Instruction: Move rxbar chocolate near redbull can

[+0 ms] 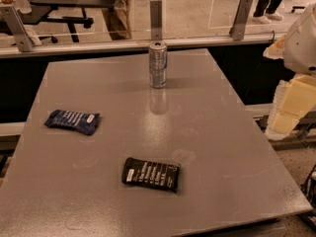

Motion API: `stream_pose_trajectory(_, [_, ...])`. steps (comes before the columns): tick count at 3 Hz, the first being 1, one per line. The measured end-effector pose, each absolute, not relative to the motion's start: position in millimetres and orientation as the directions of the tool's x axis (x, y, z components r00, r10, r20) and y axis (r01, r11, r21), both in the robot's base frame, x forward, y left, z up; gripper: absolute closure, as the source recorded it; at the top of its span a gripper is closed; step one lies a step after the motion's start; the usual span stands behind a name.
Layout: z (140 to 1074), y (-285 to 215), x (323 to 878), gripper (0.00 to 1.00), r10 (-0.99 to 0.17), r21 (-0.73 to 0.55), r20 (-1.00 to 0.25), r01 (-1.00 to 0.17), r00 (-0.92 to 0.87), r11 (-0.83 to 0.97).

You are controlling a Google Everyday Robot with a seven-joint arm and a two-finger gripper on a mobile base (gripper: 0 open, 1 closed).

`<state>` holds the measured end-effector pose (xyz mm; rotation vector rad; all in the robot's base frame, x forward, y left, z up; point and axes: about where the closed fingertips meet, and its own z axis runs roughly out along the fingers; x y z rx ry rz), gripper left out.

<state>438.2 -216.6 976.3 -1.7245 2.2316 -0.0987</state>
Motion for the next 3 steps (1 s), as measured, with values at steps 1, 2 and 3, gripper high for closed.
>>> stream_pose_trajectory(1, [976.3, -216.6, 438.2, 0.00, -0.953, -0.246, -0.207, -0.931, -0.221, 0.270])
stream_pose_trajectory(2, [966.9, -186.4, 430.6, 0.00, -0.956, -0.227, -0.243, -0.949, -0.162, 0.219])
stream_pose_trajectory(3, [946.2, -144.9, 417.8, 0.00, -0.954, -0.191, -0.284, -0.970, -0.092, 0.150])
